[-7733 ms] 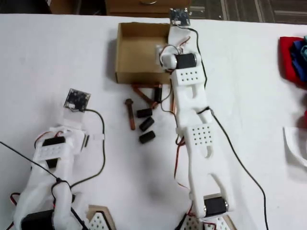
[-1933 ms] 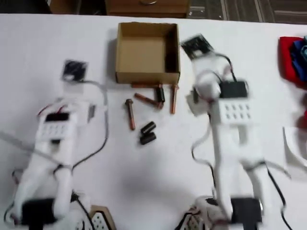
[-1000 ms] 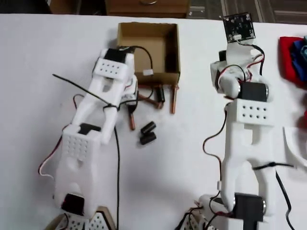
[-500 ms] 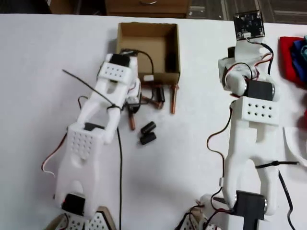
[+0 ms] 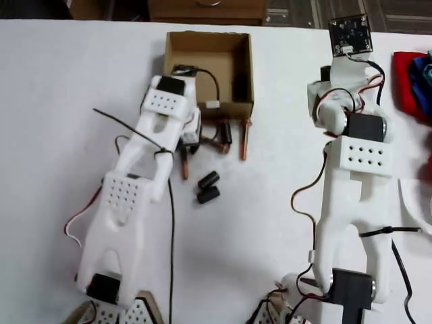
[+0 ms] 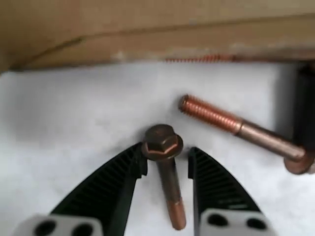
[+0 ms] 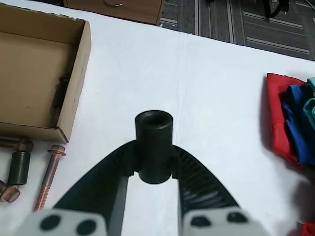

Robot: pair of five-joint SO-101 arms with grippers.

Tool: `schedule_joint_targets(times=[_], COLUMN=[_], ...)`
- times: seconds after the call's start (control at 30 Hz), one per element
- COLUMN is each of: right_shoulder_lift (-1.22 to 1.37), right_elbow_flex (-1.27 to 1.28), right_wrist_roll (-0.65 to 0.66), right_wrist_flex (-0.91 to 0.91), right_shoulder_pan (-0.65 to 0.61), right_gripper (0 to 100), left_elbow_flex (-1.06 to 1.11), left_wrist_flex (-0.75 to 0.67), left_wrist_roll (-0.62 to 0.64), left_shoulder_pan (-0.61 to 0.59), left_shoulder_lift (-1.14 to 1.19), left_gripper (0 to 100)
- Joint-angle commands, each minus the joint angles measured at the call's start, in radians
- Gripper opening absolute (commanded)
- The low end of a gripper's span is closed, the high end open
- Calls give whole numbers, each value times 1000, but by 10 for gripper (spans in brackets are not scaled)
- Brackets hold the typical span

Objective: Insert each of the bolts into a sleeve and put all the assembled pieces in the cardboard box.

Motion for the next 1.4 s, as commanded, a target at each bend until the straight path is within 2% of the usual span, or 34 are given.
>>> schedule_joint_targets(times=[0.0, 0.13, 0.2, 0.37, 0.63, 0.83, 0.97, 1.07, 1.2, 1.37], right_shoulder_lift=[-7, -5, -5, -4, -28, -185, -283, -328, -375, -472], right_elbow_flex=[-57, -57, -55, -46, -32, 20, 153, 296, 459, 574], right_wrist_roll=[-8, -8, -8, -12, -14, -14, -14, -15, -34, -278], right_wrist_flex=[-21, -21, -21, -22, -8, 28, -45, -166, -337, -433], right_shoulder_pan=[8, 8, 8, -16, -45, -76, -153, -223, -271, -259], right_gripper=[22, 22, 22, 22, 22, 22, 22, 22, 22, 22], left_elbow_flex=[-59, -65, -67, -67, -58, -54, 53, 194, 374, 619], left_wrist_flex=[-12, 12, 38, 97, 152, 153, 153, 150, 72, -157], left_wrist_roll=[-2, -2, 2, -3, -2, 3, 5, 6, 32, 32], left_shoulder_pan=[0, -2, -2, -2, -2, 23, 41, 54, 52, 52], left_shoulder_lift=[28, 63, 60, -29, -365, -664, -839, -991, -1211, -1430], left_gripper=[161, 11, 36, 25, 25, 25, 25, 25, 25, 25])
